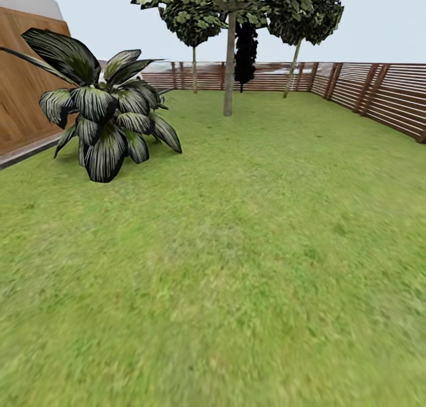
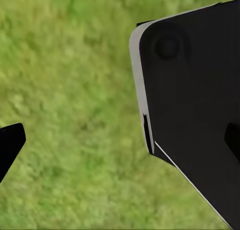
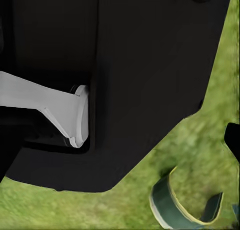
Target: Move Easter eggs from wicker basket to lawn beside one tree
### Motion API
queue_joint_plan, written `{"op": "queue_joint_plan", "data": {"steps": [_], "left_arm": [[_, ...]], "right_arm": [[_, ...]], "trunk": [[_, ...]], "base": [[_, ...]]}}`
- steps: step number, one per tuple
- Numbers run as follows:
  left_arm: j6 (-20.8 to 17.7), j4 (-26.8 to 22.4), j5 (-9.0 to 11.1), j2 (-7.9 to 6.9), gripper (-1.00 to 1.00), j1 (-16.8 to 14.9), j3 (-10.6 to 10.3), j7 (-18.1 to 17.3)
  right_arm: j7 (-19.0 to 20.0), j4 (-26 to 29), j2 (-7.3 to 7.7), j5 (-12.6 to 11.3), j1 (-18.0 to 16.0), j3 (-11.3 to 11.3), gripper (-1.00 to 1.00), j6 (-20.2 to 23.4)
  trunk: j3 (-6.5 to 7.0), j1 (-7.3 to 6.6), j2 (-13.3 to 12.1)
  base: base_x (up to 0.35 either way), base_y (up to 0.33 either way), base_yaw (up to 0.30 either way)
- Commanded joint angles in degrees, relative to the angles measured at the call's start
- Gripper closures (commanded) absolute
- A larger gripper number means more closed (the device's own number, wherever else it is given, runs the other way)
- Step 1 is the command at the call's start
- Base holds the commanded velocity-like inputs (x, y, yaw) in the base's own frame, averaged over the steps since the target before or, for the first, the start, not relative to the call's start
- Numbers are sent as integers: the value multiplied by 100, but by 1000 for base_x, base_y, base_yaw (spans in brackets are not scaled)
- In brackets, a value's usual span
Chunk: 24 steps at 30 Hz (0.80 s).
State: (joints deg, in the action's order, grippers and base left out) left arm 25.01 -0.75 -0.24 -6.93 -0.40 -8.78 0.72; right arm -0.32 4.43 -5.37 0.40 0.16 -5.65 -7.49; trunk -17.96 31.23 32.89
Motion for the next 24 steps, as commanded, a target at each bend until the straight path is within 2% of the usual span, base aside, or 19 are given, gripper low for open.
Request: {"op": "queue_joint_plan", "data": {"steps": [1, 14, 24], "left_arm": [[21, 5, -2, -1, -100, -4, -27, 8], [21, 5, -2, -1, -100, -4, -27, 8], [21, 5, -2, 2, -100, -4, -27, 8]], "right_arm": [[-3, 8, 1, 4, 2, -33, -100, -9], [-3, 13, 3, 4, 2, -33, -100, -7], [-3, 14, 8, -3, 2, -26, -100, -7]], "trunk": [[1, 5, 5], [82, 5, 5], [97, 5, 5]], "base": [[271, -198, 200], [268, -202, 204], [266, -205, 53]]}}
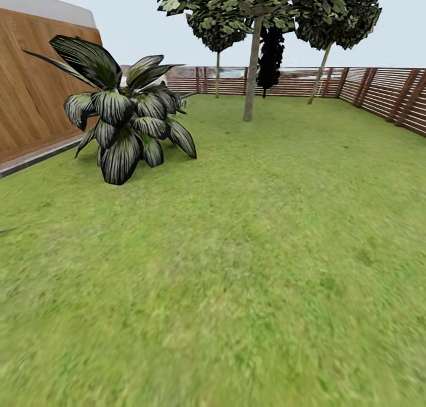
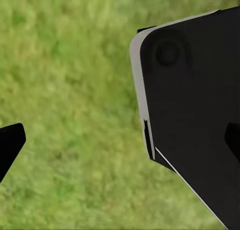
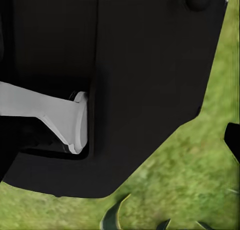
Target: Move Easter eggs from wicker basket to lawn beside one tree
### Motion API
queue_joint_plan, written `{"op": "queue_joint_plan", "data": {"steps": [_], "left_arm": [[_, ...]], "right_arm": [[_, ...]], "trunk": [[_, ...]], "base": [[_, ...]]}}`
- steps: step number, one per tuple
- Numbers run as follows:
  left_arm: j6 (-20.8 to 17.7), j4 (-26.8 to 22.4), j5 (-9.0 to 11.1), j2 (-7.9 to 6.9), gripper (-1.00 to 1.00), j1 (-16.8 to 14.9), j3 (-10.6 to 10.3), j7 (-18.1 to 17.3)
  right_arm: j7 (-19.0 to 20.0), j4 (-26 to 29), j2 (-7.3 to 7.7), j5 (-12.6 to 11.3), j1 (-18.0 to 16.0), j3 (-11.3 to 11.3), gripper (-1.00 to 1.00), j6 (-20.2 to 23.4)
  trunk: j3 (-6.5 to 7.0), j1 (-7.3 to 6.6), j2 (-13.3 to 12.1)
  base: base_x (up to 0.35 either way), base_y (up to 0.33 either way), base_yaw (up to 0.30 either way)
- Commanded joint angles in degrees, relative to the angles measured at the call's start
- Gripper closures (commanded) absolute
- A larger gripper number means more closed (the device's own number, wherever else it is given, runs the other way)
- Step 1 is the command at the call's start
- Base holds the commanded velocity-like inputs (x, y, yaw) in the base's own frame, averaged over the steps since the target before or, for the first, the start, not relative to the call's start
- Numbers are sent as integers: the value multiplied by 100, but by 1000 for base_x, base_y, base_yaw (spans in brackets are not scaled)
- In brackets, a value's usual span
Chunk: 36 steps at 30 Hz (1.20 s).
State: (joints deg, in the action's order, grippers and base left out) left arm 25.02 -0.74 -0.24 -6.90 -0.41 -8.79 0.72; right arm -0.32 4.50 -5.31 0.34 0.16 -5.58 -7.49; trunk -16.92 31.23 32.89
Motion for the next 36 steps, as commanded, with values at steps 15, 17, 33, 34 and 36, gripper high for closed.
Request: {"op": "queue_joint_plan", "data": {"steps": [15, 17, 33, 34, 36], "left_arm": [[20, 3, -2, 2, -100, -3, -26, 8], [20, 4, -2, 2, -100, -3, -26, 8], [20, 4, -2, 3, -100, -3, -26, 8], [20, 4, -2, 3, -100, -3, -26, 8], [20, 4, -2, 2, -100, -3, -26, 8]], "right_arm": [[-3, 7, -5, 7, 2, -39, -100, -7], [-3, 6, -5, 7, 2, -39, -100, -7], [-3, 7, -3, 1, 2, -39, -100, -7], [-3, 7, -2, 3, 2, -39, -100, -7], [-3, 7, -2, 6, 2, -39, -100, -7]], "trunk": [[-6, 4, 6], [-6, 4, 6], [-6, 4, 6], [-6, 4, 6], [-6, 4, 6]], "base": [[259, -217, 163], [257, -219, 240], [256, -219, 87], [256, -219, 4], [256, -219, 2]]}}
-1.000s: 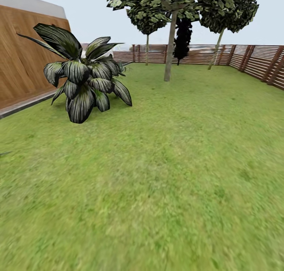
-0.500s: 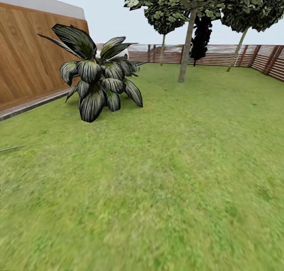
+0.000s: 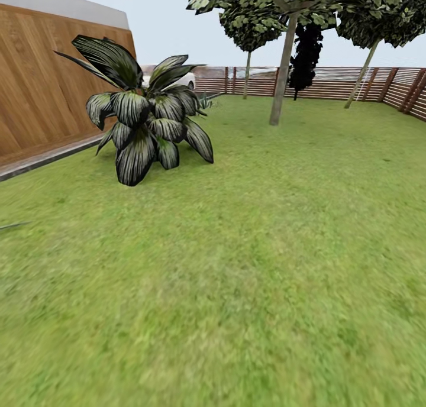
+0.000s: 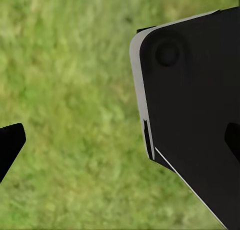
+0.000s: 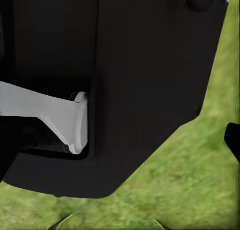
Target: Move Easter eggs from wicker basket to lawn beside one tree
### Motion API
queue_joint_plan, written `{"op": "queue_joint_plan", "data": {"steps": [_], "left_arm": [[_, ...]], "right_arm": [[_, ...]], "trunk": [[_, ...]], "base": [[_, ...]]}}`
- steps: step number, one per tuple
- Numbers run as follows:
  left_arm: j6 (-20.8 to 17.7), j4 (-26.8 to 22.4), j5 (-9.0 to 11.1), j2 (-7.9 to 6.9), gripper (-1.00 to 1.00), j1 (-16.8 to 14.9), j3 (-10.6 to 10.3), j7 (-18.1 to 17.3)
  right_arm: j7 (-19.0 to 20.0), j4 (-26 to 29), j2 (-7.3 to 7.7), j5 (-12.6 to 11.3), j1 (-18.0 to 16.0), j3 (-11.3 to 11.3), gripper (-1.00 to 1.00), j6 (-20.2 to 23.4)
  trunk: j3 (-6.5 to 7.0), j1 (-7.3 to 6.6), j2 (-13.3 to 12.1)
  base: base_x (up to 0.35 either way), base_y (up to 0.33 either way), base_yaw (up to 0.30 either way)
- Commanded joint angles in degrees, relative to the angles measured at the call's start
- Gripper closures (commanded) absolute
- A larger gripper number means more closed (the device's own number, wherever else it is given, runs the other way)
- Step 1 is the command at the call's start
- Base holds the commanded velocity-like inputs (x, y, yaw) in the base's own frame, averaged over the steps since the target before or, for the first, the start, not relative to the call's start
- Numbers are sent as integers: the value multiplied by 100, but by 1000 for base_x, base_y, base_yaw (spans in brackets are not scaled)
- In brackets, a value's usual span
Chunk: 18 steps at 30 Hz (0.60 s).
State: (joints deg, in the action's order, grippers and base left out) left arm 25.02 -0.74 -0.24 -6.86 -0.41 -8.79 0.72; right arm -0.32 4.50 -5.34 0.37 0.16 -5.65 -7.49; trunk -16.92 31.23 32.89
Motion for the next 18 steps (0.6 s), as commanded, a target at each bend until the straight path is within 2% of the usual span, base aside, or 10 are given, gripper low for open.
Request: {"op": "queue_joint_plan", "data": {"steps": [1, 18], "left_arm": [[21, 4, -2, -1, -100, -3, -26, 8], [21, 1, -3, -8, -100, -3, -26, 8]], "right_arm": [[-3, 7, 0, 4, 2, -33, -100, -7], [-3, 0, -2, 7, 2, -41, -100, -7]], "trunk": [[-6, 4, 6], [-6, 4, 6]], "base": [[256, -220, 2], [255, -220, 9]]}}
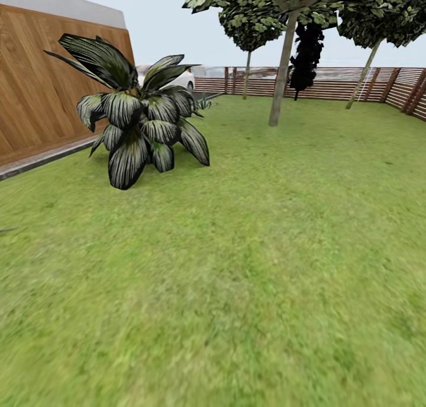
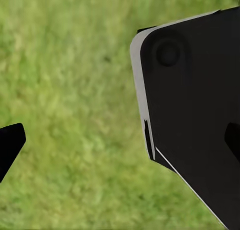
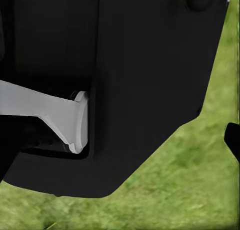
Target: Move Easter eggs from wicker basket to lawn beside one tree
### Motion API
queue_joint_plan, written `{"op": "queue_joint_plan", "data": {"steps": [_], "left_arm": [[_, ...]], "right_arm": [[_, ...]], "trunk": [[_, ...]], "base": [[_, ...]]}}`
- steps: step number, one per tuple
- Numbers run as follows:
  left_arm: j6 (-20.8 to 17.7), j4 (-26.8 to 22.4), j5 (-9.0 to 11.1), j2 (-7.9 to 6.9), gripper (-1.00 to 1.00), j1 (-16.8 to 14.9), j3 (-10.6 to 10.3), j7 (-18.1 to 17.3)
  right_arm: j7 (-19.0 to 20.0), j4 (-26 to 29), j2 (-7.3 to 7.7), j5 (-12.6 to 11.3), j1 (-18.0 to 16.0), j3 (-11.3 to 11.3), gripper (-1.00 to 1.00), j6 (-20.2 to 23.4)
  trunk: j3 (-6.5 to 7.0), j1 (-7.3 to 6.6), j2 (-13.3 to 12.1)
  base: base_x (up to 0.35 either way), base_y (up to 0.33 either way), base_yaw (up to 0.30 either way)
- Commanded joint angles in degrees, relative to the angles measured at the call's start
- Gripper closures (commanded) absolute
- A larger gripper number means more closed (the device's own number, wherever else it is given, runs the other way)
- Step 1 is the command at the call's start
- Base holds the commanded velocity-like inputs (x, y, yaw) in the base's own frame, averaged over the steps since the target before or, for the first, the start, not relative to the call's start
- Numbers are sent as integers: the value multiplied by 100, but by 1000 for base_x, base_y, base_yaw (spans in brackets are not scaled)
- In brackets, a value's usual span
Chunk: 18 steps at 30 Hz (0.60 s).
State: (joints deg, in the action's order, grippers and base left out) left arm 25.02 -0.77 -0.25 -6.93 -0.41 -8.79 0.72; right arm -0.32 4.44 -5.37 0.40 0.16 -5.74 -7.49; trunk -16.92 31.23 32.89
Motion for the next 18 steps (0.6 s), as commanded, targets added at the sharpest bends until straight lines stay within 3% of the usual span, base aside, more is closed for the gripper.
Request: {"op": "queue_joint_plan", "data": {"steps": [1, 18], "left_arm": [[21, 4, -2, -1, -100, -3, -26, 8], [21, 2, -3, -1, -100, -3, -26, 8]], "right_arm": [[-3, 6, 1, 4, 2, -32, -100, -7], [-3, 8, 1, -1, 2, -33, -100, -7]], "trunk": [[-6, 4, 6], [-6, 4, 6]], "base": [[249, -221, 65], [242, -221, 107]]}}
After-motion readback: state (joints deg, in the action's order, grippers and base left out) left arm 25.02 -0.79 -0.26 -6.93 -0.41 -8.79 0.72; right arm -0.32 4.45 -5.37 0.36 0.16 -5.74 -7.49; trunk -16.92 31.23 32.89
